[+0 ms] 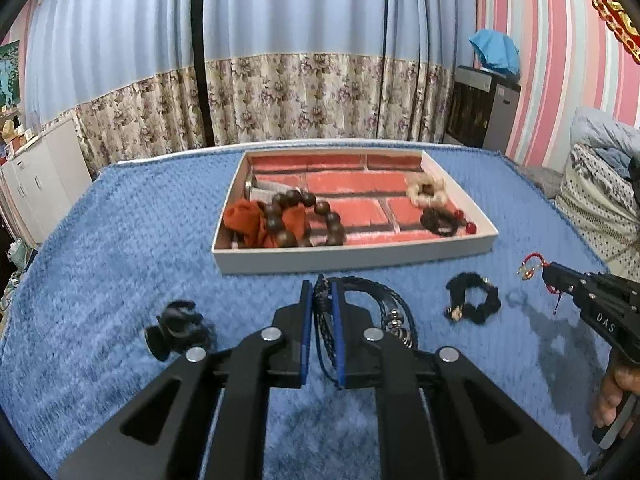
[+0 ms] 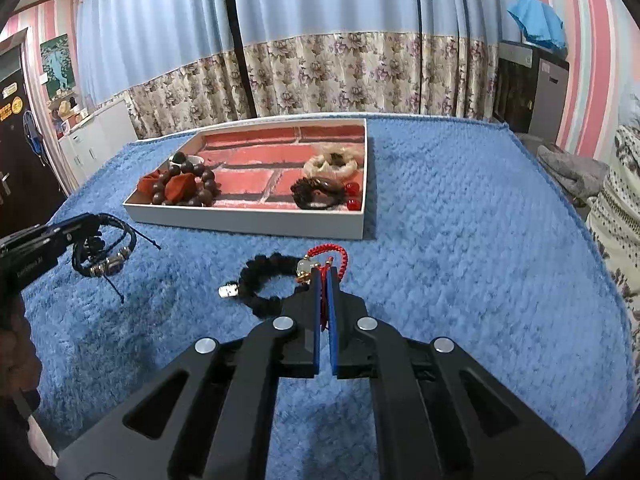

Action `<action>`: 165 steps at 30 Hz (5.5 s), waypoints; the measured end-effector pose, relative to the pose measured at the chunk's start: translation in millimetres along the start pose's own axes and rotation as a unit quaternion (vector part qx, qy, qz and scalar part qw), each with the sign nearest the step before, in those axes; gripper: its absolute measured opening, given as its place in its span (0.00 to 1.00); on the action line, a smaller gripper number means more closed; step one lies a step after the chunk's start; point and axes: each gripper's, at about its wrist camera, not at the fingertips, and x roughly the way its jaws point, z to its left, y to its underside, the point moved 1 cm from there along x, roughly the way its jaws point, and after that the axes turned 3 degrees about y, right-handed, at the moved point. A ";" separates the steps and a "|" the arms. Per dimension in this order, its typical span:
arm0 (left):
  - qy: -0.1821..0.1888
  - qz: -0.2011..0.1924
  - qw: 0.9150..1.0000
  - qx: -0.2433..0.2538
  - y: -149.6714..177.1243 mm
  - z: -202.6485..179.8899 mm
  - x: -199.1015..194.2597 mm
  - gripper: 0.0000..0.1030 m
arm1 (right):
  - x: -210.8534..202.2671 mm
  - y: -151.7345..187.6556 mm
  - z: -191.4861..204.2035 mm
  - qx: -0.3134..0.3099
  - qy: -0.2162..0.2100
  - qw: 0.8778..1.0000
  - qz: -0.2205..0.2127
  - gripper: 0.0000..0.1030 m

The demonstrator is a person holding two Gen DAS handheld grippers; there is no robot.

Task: Organize jewelry
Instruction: 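Carry the leather bracelet with the left tool while the right tool carries the red string bracelet to the box, then open the left tool to release the leather bracelet while the right tool releases the red string bracelet, then withdraw both open tools from the box toward the claw clip and scrunchie, then grasp the black claw hair clip with the left tool while the right tool grasps the black scrunchie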

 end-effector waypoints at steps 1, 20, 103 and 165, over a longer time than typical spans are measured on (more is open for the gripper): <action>-0.002 -0.004 1.000 -0.002 -3.2 2.0 -0.5 0.10 | -0.5 -2.4 0.5 -0.001 0.001 1.000 -0.002 0.04; -0.014 -0.052 0.999 -0.002 -86.1 38.0 34.6 0.10 | 23.6 -108.9 10.2 -0.001 -0.002 0.997 -0.071 0.04; -0.055 -0.063 0.996 -0.005 -81.8 69.4 46.5 0.44 | 70.3 -92.4 1.4 0.014 0.046 0.998 -0.041 0.71; -0.053 0.064 0.995 -0.061 31.8 103.8 58.1 0.44 | 82.2 5.8 35.4 0.002 0.015 0.997 0.077 0.24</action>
